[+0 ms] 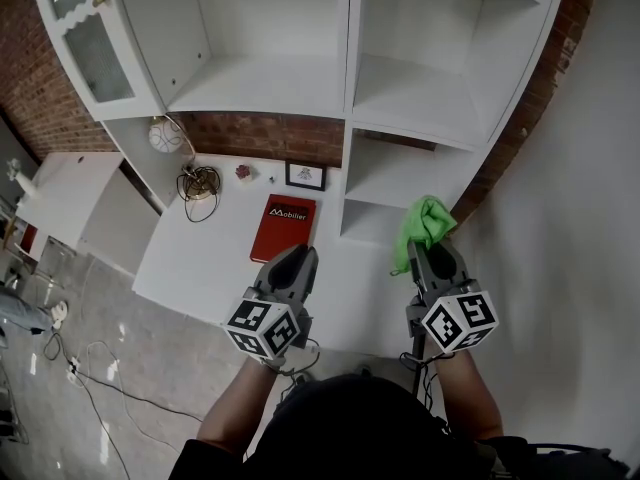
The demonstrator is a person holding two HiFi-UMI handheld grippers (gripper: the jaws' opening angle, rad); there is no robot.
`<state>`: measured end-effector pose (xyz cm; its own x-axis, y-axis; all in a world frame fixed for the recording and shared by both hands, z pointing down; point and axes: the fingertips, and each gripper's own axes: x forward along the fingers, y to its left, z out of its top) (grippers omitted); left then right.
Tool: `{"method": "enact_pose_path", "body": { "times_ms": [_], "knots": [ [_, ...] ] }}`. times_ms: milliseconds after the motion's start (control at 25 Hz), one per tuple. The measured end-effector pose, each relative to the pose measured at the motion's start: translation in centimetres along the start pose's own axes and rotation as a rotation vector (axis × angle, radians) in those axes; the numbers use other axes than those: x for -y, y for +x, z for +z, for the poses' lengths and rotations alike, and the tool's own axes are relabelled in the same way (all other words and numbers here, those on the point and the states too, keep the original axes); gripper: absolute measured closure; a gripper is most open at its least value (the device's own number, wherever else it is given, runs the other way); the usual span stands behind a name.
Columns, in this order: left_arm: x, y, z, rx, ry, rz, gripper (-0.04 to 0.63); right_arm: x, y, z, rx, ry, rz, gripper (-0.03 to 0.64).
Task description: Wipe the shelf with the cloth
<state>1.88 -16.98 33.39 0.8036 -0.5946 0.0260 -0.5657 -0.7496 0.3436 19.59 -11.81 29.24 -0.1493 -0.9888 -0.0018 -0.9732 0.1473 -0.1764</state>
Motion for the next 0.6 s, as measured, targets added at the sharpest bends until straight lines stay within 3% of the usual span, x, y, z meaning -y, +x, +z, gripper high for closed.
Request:
{"method": "enact_pose_path", "body": {
  "times_ms": [600],
  "knots": [
    [-0.56,-0.06,-0.20,-0.003,0.003,0.015,0.538,-0.27,0.45,-0.18,-0.005,-0.006,0.015,0.557]
  ]
}}
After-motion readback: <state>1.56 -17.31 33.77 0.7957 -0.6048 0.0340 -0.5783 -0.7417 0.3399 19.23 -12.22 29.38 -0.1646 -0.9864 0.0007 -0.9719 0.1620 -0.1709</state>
